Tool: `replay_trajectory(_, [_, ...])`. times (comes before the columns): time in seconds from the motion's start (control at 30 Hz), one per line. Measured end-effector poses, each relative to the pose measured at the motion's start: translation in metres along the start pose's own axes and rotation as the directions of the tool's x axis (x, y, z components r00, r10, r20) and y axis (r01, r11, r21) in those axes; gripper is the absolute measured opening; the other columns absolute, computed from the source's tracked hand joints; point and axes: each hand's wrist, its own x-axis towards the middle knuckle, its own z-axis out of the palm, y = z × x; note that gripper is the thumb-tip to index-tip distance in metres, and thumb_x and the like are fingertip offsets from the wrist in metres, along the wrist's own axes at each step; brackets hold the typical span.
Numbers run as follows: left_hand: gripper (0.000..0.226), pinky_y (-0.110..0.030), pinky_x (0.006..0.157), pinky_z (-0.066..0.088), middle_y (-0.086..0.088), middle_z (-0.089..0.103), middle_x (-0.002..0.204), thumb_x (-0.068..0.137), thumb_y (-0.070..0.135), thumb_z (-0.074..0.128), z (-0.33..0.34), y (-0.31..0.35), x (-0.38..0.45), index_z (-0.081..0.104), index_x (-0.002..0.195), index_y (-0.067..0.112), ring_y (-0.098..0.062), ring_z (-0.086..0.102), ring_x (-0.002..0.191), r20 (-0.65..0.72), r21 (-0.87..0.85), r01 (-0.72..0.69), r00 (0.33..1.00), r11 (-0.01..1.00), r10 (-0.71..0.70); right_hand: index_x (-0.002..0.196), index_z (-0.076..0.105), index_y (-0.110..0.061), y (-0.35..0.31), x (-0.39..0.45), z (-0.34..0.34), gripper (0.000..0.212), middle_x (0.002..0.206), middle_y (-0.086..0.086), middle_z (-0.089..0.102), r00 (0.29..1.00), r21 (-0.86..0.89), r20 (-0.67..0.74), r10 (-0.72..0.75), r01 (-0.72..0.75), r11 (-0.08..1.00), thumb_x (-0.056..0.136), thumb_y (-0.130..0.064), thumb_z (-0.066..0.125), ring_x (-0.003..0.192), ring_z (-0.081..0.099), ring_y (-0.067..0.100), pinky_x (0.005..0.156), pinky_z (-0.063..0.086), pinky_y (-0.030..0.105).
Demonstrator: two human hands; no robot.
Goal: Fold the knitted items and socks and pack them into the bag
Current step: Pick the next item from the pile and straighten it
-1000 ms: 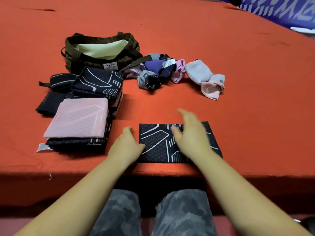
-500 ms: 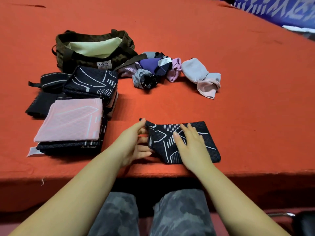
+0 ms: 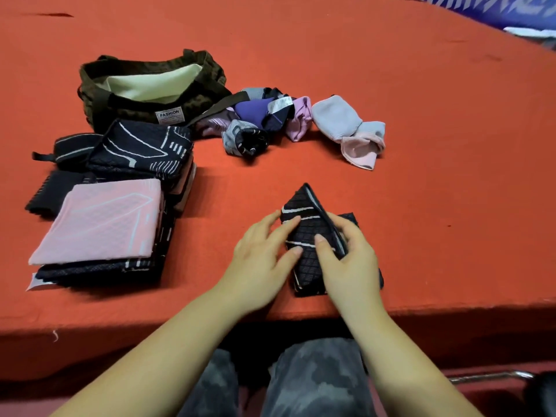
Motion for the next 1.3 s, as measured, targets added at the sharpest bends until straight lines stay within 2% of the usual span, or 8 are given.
replay_trajectory(0.2, [0.062,-0.029,0.115,-0.009,-0.001,-0.011,0.159,0.098,0.053,0.029,0.034,0.028,0.022,0.006,0.151,0.031,-0.016,-0.013,0.146,0.217,0.208,-0.052,0.976,0.977,0.005,0.103,0.066,-0.025,0.034,0.004,-0.036,0.021,0.070,-0.016,0.058,0.996,-0.440,-0.082,-0.041,0.001,0.898,0.081,-0.023,0.070,0.074,0.058,0.015,0.080,0.045,0.036])
replay_trajectory(0.3, [0.083,-0.030,0.113,-0.013,-0.004,-0.012,0.159,0.078,0.068,0.001,0.049,0.033,0.028,0.002,0.151,0.029,-0.019,-0.013,0.146,0.270,0.315,-0.123,0.962,0.941,0.036,0.097,0.068,-0.026,0.046,0.005,-0.045,0.020,0.062,-0.019,0.046,0.987,-0.550,-0.127,-0.103,0.017,0.835,0.078,-0.026,0.074,0.070,0.051,0.016,0.079,0.033,0.032])
replay_trajectory(0.53, [0.068,-0.038,0.117,-0.013,-0.006,-0.017,0.158,0.095,0.060,0.016,0.060,0.034,0.033,-0.006,0.151,0.029,-0.021,-0.016,0.145,0.345,0.450,-0.119,0.937,0.885,-0.049,0.118,0.056,-0.026,0.049,0.015,-0.053,0.041,0.107,-0.004,0.061,0.989,-0.659,-0.103,0.109,-0.150,0.737,0.081,-0.043,0.065,0.108,0.053,0.023,0.091,0.032,0.036])
replay_trajectory(0.77, [0.067,-0.039,0.117,-0.013,-0.006,-0.020,0.157,0.097,0.056,0.021,0.054,0.037,0.036,-0.007,0.151,0.028,-0.022,-0.019,0.144,0.398,0.436,-0.121,0.915,0.892,-0.071,0.109,0.057,-0.025,0.033,0.039,-0.058,0.035,0.106,-0.004,0.066,0.908,-0.711,0.036,0.417,-0.270,0.650,0.082,-0.045,0.066,0.111,0.058,0.023,0.093,0.037,0.034])
replay_trajectory(0.87, [0.064,-0.036,0.117,-0.009,-0.005,-0.011,0.159,0.098,0.045,0.036,0.042,0.039,0.041,0.006,0.152,0.026,-0.021,-0.012,0.146,0.448,0.309,-0.092,0.892,0.947,-0.060,0.071,0.055,-0.023,0.027,0.046,-0.059,0.020,0.076,-0.005,0.063,0.868,-0.629,0.082,0.490,-0.336,0.701,0.075,-0.034,0.071,0.090,0.063,0.024,0.082,0.045,0.033])
replay_trajectory(0.97, [0.039,-0.028,0.113,0.025,-0.004,0.045,0.143,0.097,0.024,0.047,0.027,0.041,0.043,0.051,0.135,0.015,-0.018,0.037,0.135,0.254,-0.098,0.065,0.967,0.993,-0.038,0.069,0.055,-0.020,0.016,0.045,-0.057,0.019,0.067,-0.005,0.059,0.913,-0.479,0.120,0.390,-0.291,0.828,0.072,-0.025,0.073,0.074,0.060,0.021,0.069,0.045,0.031])
replay_trajectory(1.1, [0.028,-0.022,0.075,0.046,0.002,0.065,0.094,0.100,0.032,0.040,-0.007,0.052,0.034,0.063,0.102,0.016,-0.010,0.059,0.075,0.329,-0.660,0.432,0.902,0.614,-0.281,0.078,0.058,-0.017,-0.020,0.031,-0.041,0.021,0.071,-0.003,0.061,0.902,-0.148,0.319,0.289,-0.254,0.956,0.075,-0.027,0.076,0.063,0.054,0.009,0.056,0.041,0.023])
replay_trajectory(1.3, [0.031,-0.040,0.088,0.051,-0.015,0.072,0.095,0.094,0.032,0.053,-0.065,0.027,0.018,0.070,0.096,0.006,-0.030,0.068,0.089,0.215,-0.848,0.369,0.896,0.381,-0.388,0.087,0.064,-0.038,-0.067,0.009,0.003,0.004,0.126,-0.020,0.046,0.844,-0.020,0.535,-0.045,0.066,0.998,0.088,-0.037,0.060,0.129,0.035,-0.007,0.105,0.025,0.014])
